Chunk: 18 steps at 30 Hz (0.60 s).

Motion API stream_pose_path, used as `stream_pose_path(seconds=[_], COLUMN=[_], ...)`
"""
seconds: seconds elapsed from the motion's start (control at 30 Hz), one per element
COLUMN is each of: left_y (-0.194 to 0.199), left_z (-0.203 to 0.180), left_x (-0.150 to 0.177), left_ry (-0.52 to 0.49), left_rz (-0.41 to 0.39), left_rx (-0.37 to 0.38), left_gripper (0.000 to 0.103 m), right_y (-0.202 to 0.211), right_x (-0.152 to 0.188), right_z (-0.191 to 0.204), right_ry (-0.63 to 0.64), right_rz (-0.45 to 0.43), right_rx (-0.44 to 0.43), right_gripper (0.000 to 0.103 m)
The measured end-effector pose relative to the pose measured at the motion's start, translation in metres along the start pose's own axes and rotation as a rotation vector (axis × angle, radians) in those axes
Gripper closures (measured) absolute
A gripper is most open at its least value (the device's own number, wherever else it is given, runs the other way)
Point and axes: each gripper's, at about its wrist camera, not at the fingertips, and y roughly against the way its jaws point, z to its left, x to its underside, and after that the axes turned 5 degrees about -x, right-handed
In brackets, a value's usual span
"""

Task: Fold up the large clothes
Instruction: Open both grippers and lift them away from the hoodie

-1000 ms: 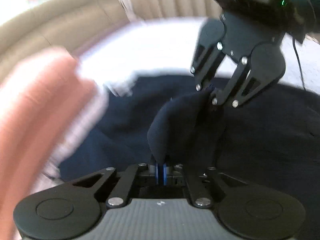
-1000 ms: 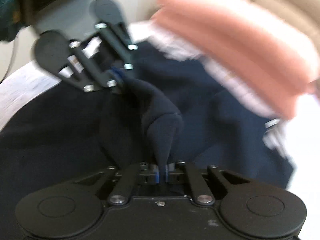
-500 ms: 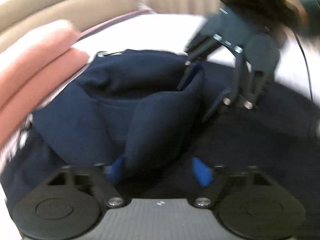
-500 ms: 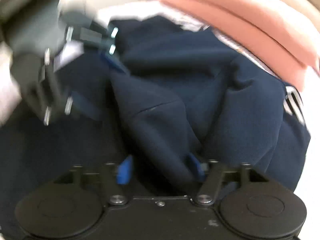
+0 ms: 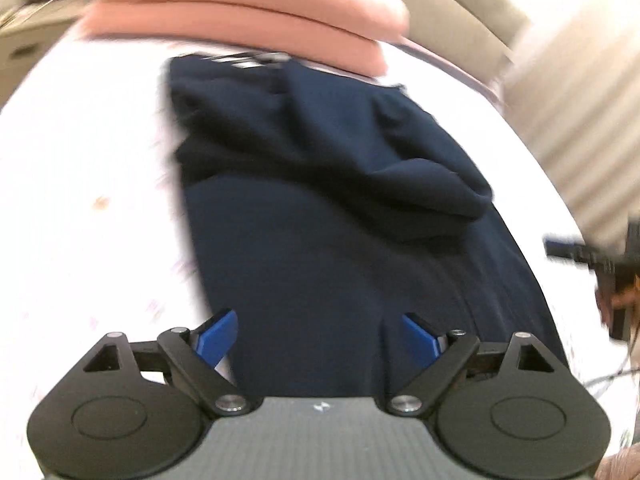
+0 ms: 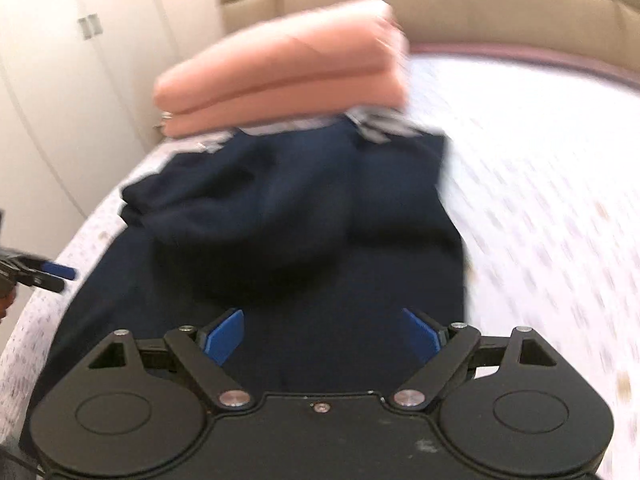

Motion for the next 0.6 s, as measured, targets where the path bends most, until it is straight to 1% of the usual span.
stream_pose_path(seconds=[0.03,0.1,0.13,0.17,0.2,0.27,0.43,0.53,0.6], left_y=[0.007,0.016,0.017,0.019,0.024,0.021,0.018,0.014,0.014], left_z=[0.008,0.022,0.028,0.032,0.035,0.037,0.032,0.027,0.023], left_x=[0.009,0.022,0.029,0.035,0.041,0.049,0.067,0.075,0.082], left_ry=[0.037,0.11,0.136,0.161,0.187,0.226,0.257,0.284,0.284], left_rz=[-0.004,-0.008,-0.009,-0.007,-0.003,0.014,0.034,0.058,0.064], left_rx=[0.001,0.007,0.018,0.031,0.045,0.074,0.09,0.095,0.095], left_gripper=[0.014,0.018,0.019,0.023,0.029,0.034,0.034,0.035,0.035], right_y=[0.004,0.01,0.01,0.013,0.014,0.016,0.024,0.032,0.034], right_x=[0.011,0.026,0.034,0.041,0.045,0.055,0.069,0.08,0.087], right_z=[-0.01,-0.027,-0.03,-0.033,-0.033,-0.033,-0.031,-0.033,-0.036], right_ry=[-0.071,-0.191,-0.227,-0.252,-0.263,-0.276,-0.305,-0.3,-0.308], right_rz=[0.018,0.02,0.016,0.007,0.0,-0.01,-0.036,-0.034,-0.019], right_rx=[-0.011,-0.026,-0.03,-0.03,-0.028,-0.011,0.024,0.048,0.048], right_gripper=[0.004,0.007,0.007,0.007,0.007,0.007,0.008,0.008,0.008])
